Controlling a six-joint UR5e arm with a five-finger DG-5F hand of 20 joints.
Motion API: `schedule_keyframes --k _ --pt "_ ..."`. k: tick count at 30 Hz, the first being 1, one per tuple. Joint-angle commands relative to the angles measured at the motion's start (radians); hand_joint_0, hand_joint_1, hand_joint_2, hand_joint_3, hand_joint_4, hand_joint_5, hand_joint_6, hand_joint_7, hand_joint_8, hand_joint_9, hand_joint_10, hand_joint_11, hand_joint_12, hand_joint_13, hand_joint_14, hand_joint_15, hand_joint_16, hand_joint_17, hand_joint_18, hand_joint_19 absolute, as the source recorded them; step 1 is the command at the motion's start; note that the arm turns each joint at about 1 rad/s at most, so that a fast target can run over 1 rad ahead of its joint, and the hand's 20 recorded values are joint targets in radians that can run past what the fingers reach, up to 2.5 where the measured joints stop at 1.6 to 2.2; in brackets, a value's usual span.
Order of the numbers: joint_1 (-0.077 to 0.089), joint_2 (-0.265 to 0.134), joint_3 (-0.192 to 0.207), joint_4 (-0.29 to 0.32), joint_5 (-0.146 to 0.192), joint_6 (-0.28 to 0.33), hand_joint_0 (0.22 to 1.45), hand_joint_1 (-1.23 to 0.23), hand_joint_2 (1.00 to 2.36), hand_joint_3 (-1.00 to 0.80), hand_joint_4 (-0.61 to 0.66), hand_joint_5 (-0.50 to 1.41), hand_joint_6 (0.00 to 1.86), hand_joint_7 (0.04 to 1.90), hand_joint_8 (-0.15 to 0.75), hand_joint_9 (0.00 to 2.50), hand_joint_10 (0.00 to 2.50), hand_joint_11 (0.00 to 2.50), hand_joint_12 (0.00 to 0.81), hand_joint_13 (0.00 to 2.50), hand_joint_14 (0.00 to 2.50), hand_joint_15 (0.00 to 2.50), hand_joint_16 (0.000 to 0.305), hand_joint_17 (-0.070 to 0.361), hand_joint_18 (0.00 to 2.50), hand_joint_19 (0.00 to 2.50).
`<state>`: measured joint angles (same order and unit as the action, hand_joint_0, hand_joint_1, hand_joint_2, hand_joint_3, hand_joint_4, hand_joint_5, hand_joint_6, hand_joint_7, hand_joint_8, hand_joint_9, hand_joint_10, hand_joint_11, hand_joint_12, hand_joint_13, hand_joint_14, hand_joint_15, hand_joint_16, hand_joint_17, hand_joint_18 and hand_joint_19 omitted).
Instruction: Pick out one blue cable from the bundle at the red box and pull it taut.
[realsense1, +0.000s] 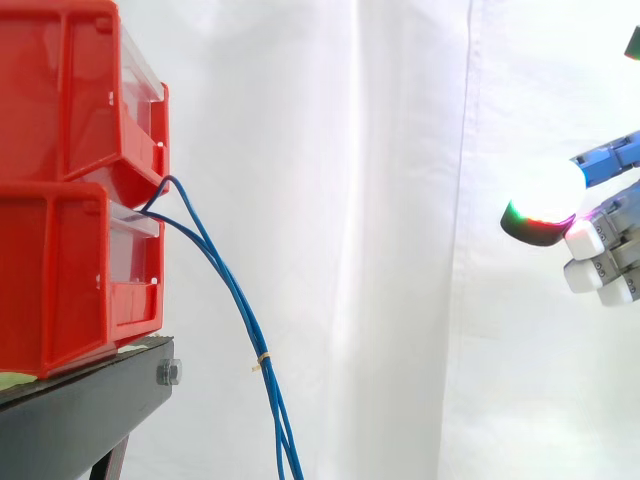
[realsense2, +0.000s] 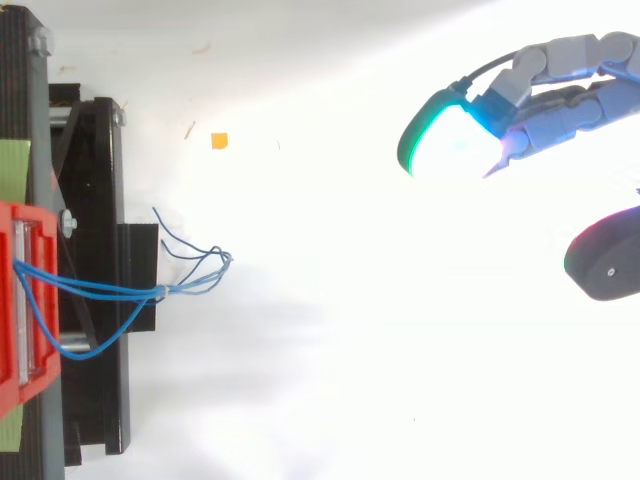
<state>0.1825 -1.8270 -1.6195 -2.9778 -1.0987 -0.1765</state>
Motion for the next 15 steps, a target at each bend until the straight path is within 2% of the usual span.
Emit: schedule_keyframes --k 1,8,11,15 --pt "0.0 0.0 0.0 0.0 0.0 0.0 0.58 -0.69 1.0 -0.44 0.11 -0.18 0.5 0.77 0.221 0.68 0.0 0.15 0.228 0.59 0.0 0.12 0.024 0.055 0.43 0.2" --pt "0.0 0.0 0.0 -0.006 0.005 -0.001 0.58 -0.71 1.0 -0.43 0.14 -0.18 0.5 0.77 0.238 0.71 0.0 0.17 0.242 0.59 0.0 0.1 0.025 0.057 0.42 0.21" --pt "-0.006 0.0 0.0 -0.035 0.0 -0.02 0.59 -0.7 1.01 -0.44 0.14 -0.18 0.5 0.77 0.246 0.72 0.01 0.17 0.246 0.58 0.0 0.11 0.026 0.058 0.42 0.21" --pt "-0.006 -0.002 0.0 -0.029 0.0 -0.051 0.59 -0.69 1.0 -0.43 0.15 -0.18 0.5 0.77 0.249 0.71 0.01 0.17 0.253 0.57 0.0 0.11 0.027 0.061 0.41 0.21"
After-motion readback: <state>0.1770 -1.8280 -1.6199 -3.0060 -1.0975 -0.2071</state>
